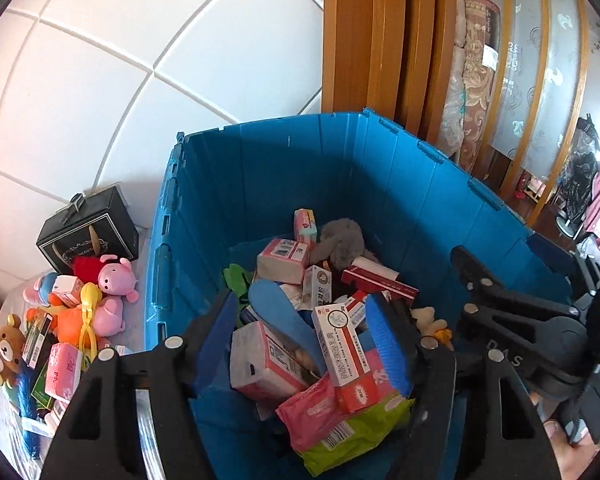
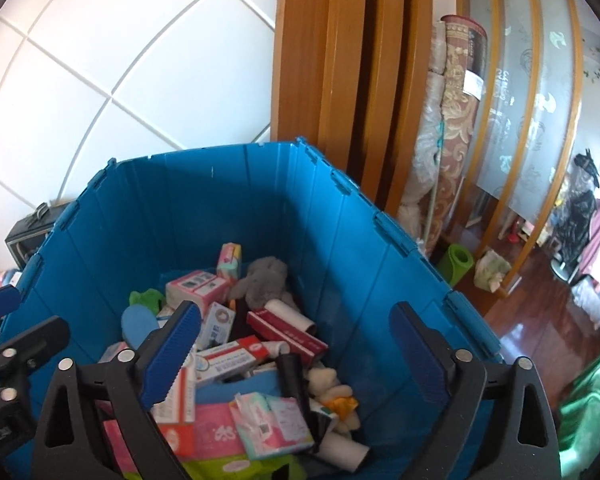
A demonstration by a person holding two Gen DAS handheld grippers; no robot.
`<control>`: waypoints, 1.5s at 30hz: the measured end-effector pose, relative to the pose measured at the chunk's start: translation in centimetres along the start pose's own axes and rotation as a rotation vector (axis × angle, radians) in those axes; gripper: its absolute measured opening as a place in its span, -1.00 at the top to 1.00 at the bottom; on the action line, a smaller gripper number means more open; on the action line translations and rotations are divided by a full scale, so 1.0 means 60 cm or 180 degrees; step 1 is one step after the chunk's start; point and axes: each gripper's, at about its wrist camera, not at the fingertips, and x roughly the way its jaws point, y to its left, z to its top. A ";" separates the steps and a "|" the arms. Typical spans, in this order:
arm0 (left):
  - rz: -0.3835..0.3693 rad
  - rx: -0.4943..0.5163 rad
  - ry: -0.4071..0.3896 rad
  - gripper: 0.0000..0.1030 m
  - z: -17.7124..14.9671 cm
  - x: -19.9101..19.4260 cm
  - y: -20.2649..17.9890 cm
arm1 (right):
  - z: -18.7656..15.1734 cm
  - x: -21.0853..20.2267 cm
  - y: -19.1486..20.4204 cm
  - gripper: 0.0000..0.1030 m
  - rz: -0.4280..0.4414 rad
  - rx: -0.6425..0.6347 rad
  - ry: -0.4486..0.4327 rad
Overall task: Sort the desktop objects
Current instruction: 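Carry both items into the blue crate and open both grippers to drop them, then return both tools from the crate to the pile on the bed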
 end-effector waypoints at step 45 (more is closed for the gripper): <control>0.0818 -0.0899 -0.0306 -0.27 -0.329 -0.208 0.603 | -0.105 -0.254 0.515 -1.00 0.1878 -0.0804 -0.0601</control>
